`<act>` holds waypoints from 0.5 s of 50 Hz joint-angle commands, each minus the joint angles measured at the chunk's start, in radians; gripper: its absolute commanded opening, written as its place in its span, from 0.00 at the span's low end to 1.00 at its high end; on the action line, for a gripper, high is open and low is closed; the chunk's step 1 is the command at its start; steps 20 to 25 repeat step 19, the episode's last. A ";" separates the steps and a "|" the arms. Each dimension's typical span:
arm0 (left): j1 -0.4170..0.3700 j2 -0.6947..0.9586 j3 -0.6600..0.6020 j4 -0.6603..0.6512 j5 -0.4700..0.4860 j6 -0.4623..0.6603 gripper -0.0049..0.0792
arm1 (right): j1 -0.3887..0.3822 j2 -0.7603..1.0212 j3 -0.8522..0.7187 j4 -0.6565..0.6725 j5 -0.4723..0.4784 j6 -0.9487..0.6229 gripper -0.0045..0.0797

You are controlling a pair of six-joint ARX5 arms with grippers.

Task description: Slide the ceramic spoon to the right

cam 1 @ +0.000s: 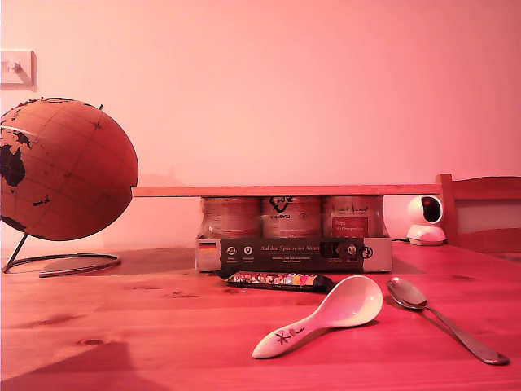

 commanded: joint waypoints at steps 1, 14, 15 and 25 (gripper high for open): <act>0.000 -0.006 -0.015 0.004 -0.002 0.007 0.03 | 0.000 -0.006 -0.026 -0.015 -0.003 0.001 0.04; -0.001 -0.017 -0.015 0.014 -0.001 -0.015 0.03 | 0.000 -0.006 -0.025 -0.032 -0.003 0.001 0.04; -0.001 -0.017 -0.015 0.015 -0.001 -0.015 0.03 | 0.000 -0.006 -0.025 -0.032 -0.003 0.001 0.04; -0.001 -0.017 -0.015 0.021 -0.001 -0.015 0.03 | 0.000 -0.006 -0.025 -0.032 -0.003 0.001 0.04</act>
